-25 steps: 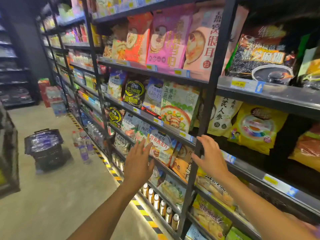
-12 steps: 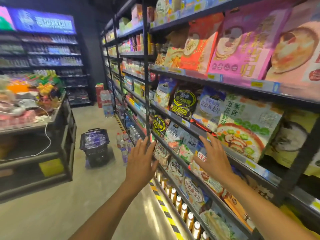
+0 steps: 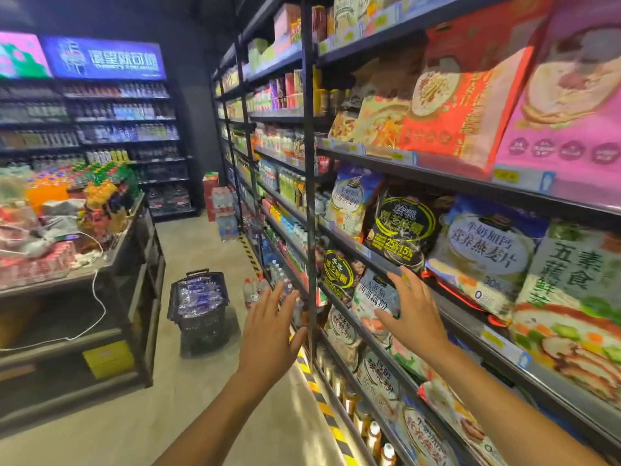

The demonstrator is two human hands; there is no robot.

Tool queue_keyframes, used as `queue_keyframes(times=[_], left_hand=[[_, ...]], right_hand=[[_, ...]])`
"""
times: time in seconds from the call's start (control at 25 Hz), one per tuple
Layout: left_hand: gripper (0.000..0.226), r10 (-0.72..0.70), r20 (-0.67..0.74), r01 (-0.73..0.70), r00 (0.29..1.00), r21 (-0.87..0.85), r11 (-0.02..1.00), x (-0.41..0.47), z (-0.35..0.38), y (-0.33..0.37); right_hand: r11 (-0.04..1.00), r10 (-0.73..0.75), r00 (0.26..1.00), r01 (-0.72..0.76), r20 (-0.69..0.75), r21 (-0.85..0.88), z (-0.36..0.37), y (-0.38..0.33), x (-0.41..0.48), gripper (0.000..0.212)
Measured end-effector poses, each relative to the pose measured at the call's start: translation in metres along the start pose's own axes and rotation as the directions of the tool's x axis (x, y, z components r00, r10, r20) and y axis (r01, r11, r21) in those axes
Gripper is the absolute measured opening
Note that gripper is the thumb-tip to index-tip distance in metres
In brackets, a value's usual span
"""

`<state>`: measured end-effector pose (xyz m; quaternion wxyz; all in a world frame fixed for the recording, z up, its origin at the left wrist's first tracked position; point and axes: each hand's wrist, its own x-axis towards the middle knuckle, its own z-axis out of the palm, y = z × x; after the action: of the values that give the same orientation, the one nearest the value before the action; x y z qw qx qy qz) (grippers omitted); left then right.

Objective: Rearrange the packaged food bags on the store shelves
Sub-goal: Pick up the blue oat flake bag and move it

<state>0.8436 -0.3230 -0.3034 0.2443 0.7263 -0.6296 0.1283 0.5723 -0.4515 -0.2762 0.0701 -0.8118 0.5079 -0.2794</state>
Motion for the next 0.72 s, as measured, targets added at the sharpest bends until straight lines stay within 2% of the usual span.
queue_keyframes(times=[0.28,0.56,0.72], left_hand=[[0.075,0.073,0.068,-0.067,0.995,-0.09,0.994,0.112,0.064,-0.064],[0.075,0.218,0.094,-0.192,0.972,-0.225,0.955,0.243,0.111,-0.116],[0.077,0.265,0.14,-0.212,0.954,-0.311,0.927,0.309,0.146,-0.125]], right_hand=[[0.996,0.09,0.995,-0.09,-0.034,-0.012,0.051,-0.008,0.092,0.083],[0.958,0.287,0.954,-0.288,-0.088,0.007,0.086,-0.023,0.169,0.083],[0.933,0.36,0.929,-0.359,-0.089,0.02,0.108,-0.016,0.208,0.085]])
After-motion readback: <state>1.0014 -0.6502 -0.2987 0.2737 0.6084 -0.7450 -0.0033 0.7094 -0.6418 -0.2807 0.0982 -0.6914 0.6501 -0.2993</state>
